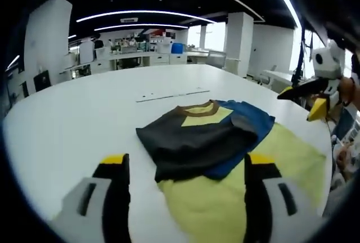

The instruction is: Fold the garment on the visible template until the final outline fits inside the template.

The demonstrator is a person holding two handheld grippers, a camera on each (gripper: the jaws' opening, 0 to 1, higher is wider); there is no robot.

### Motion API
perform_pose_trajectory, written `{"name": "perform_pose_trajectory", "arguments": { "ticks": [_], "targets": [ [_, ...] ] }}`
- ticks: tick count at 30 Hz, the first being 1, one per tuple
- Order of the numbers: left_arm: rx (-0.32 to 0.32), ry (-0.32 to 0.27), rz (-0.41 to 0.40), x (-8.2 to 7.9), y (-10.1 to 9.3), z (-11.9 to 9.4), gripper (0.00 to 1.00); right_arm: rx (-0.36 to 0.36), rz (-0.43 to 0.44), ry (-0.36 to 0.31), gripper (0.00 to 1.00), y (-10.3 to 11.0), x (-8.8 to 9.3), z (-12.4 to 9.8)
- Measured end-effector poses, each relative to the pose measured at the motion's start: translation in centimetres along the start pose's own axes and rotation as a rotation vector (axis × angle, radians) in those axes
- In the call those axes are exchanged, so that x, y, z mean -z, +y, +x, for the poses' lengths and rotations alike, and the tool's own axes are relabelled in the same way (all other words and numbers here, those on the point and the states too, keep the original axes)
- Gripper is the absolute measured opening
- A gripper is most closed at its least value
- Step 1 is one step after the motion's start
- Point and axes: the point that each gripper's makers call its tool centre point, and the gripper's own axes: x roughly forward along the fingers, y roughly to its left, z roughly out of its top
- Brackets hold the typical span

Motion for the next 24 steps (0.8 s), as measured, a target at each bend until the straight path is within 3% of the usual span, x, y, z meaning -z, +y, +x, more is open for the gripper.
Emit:
{"name": "perform_pose_trajectory", "arguments": {
  "ticks": [4, 13, 23, 24],
  "targets": [
    [-0.011, -0.004, -0.007, 0.7, 1.1, -0.1, 0.59, -0.005, -0.013, 0.007, 0.71, -0.1, -0.1, 1.4],
    [-0.03, 0.014, -0.015, 2.0, 2.9, 0.2, 0.35, 0.022, -0.051, 0.017, 0.52, -0.6, 0.0, 4.7],
    [-0.016, 0.051, 0.023, 3.0, 3.3, 1.3, 0.22, 0.051, -0.054, 0.042, 0.34, -1.7, 1.3, 7.8],
    [-0.017, 0.053, 0.026, 3.0, 3.4, 1.4, 0.2, 0.061, -0.054, 0.043, 0.32, -2.5, 1.4, 8.3]
  ]
}}
